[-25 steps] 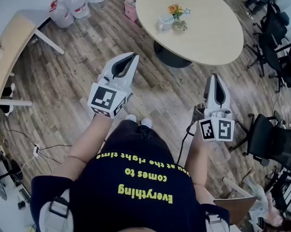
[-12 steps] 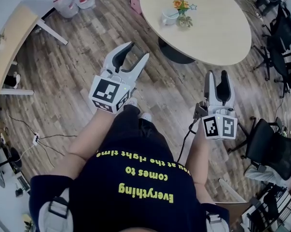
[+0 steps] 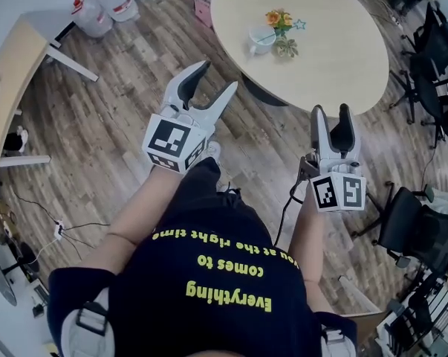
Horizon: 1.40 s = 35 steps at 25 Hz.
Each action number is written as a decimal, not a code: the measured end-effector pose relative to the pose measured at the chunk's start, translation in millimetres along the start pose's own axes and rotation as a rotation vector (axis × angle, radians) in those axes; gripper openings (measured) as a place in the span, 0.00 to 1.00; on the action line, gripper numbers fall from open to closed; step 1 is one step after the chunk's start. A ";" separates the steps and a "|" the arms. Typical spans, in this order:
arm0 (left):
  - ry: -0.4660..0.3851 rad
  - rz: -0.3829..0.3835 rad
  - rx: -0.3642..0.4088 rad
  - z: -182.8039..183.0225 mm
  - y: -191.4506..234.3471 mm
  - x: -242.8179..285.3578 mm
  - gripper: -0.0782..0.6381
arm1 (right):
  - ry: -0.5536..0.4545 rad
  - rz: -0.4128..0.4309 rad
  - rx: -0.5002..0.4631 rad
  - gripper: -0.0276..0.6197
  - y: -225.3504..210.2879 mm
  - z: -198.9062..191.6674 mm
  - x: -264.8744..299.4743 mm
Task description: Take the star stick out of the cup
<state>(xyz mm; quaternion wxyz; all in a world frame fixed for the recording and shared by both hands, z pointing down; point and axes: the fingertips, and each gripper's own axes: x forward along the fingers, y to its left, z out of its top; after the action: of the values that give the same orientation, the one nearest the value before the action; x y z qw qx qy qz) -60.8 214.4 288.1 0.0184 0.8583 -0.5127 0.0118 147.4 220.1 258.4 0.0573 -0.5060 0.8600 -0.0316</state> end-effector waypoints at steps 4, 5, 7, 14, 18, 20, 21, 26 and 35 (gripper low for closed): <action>-0.013 -0.033 0.009 8.7 35.4 34.0 0.45 | -0.015 -0.019 -0.011 0.47 -2.6 5.7 47.0; -0.012 -0.041 0.008 9.1 43.7 41.7 0.45 | -0.016 -0.025 -0.011 0.47 -2.9 5.6 57.0; -0.008 -0.055 0.007 9.7 59.3 55.8 0.45 | -0.011 -0.036 -0.011 0.48 -3.8 3.6 75.0; 0.016 -0.096 0.000 4.5 98.9 91.2 0.45 | 0.016 -0.093 0.015 0.48 -11.8 -9.3 113.9; 0.035 -0.105 -0.012 -2.7 108.2 110.9 0.45 | 0.042 -0.116 0.021 0.49 -25.5 -16.4 124.3; 0.044 -0.107 -0.018 -7.3 109.8 120.3 0.45 | 0.050 -0.119 0.025 0.49 -33.1 -20.6 130.6; 0.048 -0.107 -0.021 -9.1 110.3 125.2 0.45 | 0.053 -0.116 0.028 0.49 -36.9 -22.5 134.8; 0.055 -0.084 -0.017 -11.2 114.2 155.6 0.45 | 0.052 -0.073 0.038 0.49 -59.2 -25.5 166.2; 0.028 -0.007 0.016 12.4 121.0 220.2 0.45 | -0.005 0.022 0.024 0.50 -118.2 2.5 227.9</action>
<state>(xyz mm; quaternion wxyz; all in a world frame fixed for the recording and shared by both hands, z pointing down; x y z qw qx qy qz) -62.9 -37.1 286.7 0.0188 0.8599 -0.5093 0.0276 140.5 -36.5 254.0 0.0658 -0.4957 0.8651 -0.0401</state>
